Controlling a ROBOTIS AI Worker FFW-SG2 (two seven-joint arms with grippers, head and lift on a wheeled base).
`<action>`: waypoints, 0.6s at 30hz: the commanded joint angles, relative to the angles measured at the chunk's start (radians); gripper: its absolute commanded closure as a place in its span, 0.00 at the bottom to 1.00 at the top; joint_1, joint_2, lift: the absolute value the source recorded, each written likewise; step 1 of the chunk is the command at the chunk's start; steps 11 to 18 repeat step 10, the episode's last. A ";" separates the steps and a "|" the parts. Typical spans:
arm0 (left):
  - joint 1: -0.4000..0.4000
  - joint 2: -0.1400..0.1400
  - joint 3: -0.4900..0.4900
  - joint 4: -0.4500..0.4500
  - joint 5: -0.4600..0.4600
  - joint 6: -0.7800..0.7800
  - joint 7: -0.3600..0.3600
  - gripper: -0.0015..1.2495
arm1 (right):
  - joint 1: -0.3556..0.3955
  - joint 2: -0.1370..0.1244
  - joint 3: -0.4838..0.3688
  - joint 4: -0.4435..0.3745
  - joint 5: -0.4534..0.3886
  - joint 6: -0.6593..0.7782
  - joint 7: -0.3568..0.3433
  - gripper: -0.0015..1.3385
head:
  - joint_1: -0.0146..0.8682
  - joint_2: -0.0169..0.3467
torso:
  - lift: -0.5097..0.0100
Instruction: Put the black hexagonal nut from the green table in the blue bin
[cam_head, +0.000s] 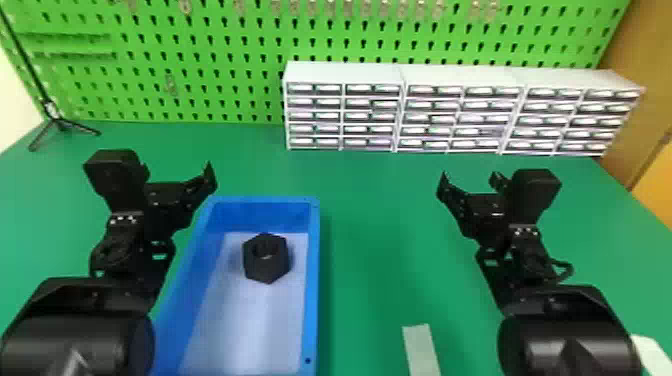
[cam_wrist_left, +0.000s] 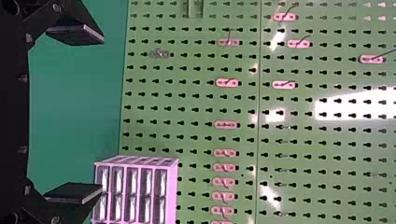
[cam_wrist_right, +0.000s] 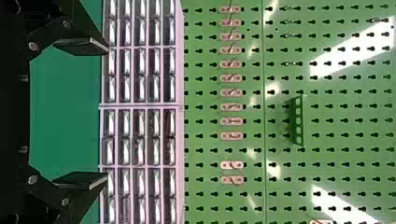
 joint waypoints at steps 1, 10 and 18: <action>0.000 0.000 0.000 0.000 0.000 0.000 0.000 0.13 | 0.000 0.000 0.000 0.000 -0.002 0.002 0.000 0.25 | 0.79 0.12 | 0.80; 0.000 0.000 0.000 0.000 0.002 0.000 0.000 0.13 | 0.000 0.000 -0.001 0.000 -0.002 0.002 0.000 0.25 | 0.79 0.12 | 0.80; 0.000 0.000 0.000 0.000 0.002 0.000 0.000 0.13 | 0.000 0.000 -0.001 0.000 -0.002 0.002 0.000 0.25 | 0.79 0.12 | 0.80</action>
